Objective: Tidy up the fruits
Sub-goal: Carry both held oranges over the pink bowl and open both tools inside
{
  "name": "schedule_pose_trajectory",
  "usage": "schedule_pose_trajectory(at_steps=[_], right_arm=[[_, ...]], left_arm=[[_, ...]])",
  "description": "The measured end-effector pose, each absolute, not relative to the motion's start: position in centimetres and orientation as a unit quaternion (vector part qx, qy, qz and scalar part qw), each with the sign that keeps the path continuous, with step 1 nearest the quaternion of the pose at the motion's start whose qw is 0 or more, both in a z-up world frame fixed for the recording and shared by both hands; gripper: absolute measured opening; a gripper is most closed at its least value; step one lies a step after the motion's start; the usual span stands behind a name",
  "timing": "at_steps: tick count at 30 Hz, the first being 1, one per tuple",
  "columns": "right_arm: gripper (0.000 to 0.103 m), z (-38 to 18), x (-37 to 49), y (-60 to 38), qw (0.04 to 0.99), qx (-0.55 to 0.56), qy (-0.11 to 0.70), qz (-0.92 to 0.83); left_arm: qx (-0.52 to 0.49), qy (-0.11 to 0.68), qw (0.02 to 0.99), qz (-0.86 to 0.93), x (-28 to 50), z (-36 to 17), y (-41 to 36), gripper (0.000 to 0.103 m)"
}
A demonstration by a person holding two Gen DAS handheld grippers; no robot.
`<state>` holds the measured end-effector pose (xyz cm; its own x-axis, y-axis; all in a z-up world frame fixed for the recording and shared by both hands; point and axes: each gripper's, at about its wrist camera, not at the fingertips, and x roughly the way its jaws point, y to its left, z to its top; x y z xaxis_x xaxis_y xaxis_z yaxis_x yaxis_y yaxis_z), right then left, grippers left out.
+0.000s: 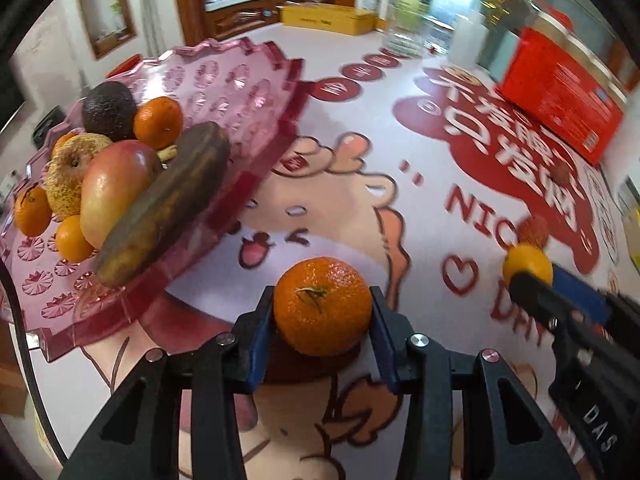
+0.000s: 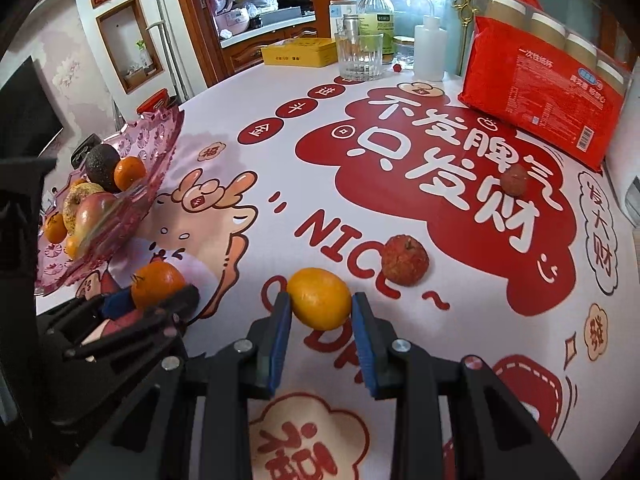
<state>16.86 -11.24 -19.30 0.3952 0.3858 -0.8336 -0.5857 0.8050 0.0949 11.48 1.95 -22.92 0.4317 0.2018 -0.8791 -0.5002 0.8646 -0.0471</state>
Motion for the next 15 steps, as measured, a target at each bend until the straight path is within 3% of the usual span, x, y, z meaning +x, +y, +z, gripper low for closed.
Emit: schedule_pose_trajectory(at_steps=[7, 15], right_arm=[[0.031, -16.9, 14.5, -12.2, 0.840, -0.092, 0.457, 0.278], [0.031, -12.5, 11.1, -12.4, 0.858, -0.083, 0.432, 0.266]], left_arm=[[-0.110, 0.504, 0.847, 0.127, 9.7, -20.8, 0.2, 0.042], [-0.055, 0.486, 0.871, 0.043, 6.4, -14.4, 0.4, 0.042]])
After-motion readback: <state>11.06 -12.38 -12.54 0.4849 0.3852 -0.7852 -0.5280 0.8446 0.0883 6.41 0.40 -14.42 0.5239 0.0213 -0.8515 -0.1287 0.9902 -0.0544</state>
